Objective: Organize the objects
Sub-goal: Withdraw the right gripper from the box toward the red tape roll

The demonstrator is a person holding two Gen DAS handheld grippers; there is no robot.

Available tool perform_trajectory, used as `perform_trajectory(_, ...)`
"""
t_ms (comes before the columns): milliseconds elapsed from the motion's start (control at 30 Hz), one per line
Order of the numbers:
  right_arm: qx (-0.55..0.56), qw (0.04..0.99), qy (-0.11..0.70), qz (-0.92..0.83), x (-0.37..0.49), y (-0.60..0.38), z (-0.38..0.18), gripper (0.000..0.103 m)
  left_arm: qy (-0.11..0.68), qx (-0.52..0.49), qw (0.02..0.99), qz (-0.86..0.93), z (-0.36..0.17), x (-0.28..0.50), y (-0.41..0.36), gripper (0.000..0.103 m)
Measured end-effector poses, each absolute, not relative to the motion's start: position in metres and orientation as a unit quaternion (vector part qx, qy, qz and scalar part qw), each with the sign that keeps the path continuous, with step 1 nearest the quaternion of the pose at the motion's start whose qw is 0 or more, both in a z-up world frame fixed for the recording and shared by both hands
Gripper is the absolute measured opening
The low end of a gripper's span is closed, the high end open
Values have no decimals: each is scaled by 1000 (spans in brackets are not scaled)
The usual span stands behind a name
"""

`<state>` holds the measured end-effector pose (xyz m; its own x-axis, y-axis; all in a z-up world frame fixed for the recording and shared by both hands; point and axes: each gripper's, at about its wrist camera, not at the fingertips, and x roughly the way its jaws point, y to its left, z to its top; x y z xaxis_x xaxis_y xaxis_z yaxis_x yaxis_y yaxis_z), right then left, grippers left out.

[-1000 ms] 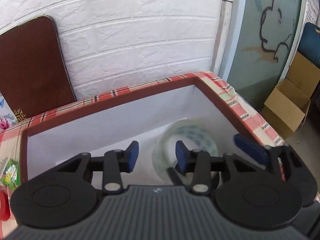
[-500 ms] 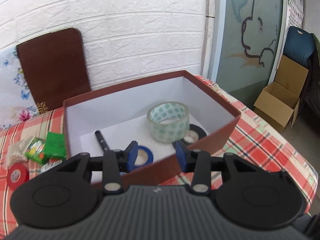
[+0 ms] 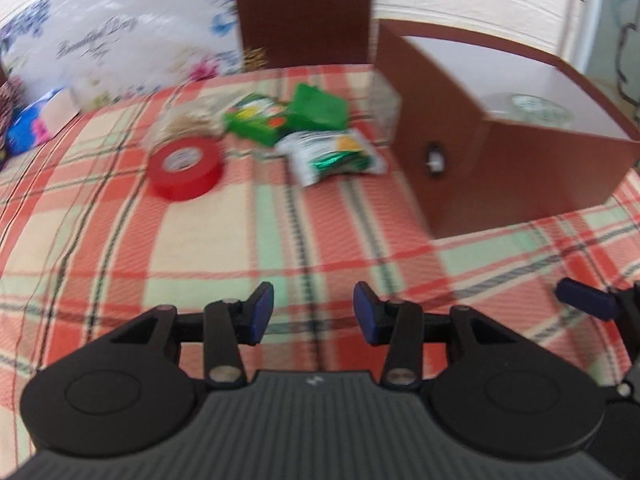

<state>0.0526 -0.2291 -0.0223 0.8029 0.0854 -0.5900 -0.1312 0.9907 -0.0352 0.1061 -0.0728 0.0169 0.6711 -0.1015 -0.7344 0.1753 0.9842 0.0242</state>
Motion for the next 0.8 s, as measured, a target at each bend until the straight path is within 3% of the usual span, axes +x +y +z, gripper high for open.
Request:
perform_trajectory(233, -67, 949, 296, 82, 51, -192, -22, 86, 401, 31, 914, -47, 10, 113, -35, 47)
perform_trajectory(567, 24, 979, 200, 34, 33, -205, 31, 85, 393, 17, 918, -54, 24, 105, -15, 47)
perform_trajectory(700, 71, 984, 165, -4, 19, -223, 49, 88, 367, 24, 927, -76, 39, 94, -22, 58)
perform_trajectory(800, 86, 983, 161, -19, 16, -229, 49, 88, 346, 41, 932, -100, 48, 84, -32, 59)
